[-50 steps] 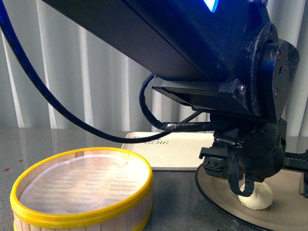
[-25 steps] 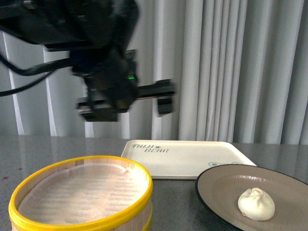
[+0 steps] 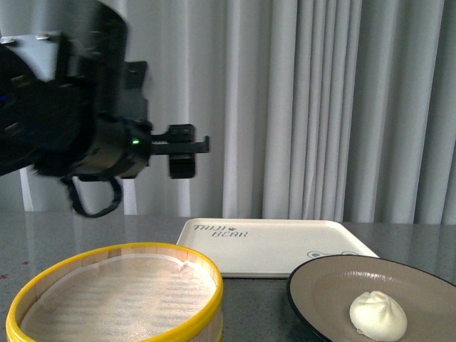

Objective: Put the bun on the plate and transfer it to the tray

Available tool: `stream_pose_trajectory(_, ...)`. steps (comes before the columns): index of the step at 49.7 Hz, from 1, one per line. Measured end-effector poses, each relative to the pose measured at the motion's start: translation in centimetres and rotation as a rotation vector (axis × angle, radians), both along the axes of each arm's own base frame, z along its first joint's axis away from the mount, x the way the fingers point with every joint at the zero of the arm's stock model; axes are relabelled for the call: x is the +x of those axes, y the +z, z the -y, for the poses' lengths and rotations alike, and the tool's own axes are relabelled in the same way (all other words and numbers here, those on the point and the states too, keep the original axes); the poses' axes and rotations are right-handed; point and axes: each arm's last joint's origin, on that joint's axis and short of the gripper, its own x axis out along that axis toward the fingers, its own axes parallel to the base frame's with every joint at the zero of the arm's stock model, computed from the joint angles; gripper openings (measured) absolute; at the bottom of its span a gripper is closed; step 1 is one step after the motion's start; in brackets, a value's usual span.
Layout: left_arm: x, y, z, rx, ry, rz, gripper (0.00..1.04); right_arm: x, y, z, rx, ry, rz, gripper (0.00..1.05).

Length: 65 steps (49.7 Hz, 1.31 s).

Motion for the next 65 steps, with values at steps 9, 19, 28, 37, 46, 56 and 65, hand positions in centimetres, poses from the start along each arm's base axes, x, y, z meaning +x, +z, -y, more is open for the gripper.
stream_pose_trajectory(9, -6.5, -3.8, -5.4, 0.023, 0.065, 0.095, 0.32, 0.0, 0.0, 0.0, 0.000, 0.002, 0.000, 0.96)
stream_pose_trajectory(19, -12.6, -8.0, -7.7, 0.045, 0.028, 0.057, 0.04, 0.0, 0.0, 0.0, 0.000, 0.001, 0.000, 0.96)
stream_pose_trajectory(28, -15.8, -9.5, -9.1, 0.046, 0.045, 0.051, 0.04, 0.0, 0.0, 0.0, 0.000, 0.001, 0.000, 0.96)
stream_pose_trajectory(37, -18.6, -10.6, -9.8, 0.045, 0.039, 0.055, 0.04, 0.0, 0.0, 0.0, 0.000, 0.001, 0.000, 0.96)
stream_pose_trajectory(46, -20.3, -11.3, -10.9, 0.045, 0.036, 0.052, 0.04, 0.0, 0.0, 0.0, 0.000, 0.001, 0.000, 0.96)
stream_pose_trajectory(56, -21.8, -11.8, -11.1, 0.046, 0.043, 0.051, 0.04, 0.0, 0.0, 0.0, 0.000, 0.001, 0.000, 0.96)
stream_pose_trajectory(65, -22.9, -12.4, -11.1, 0.045, 0.043, 0.059, 0.04, 0.0, 0.0, 0.0, 0.000, 0.001, 0.000, 0.96)
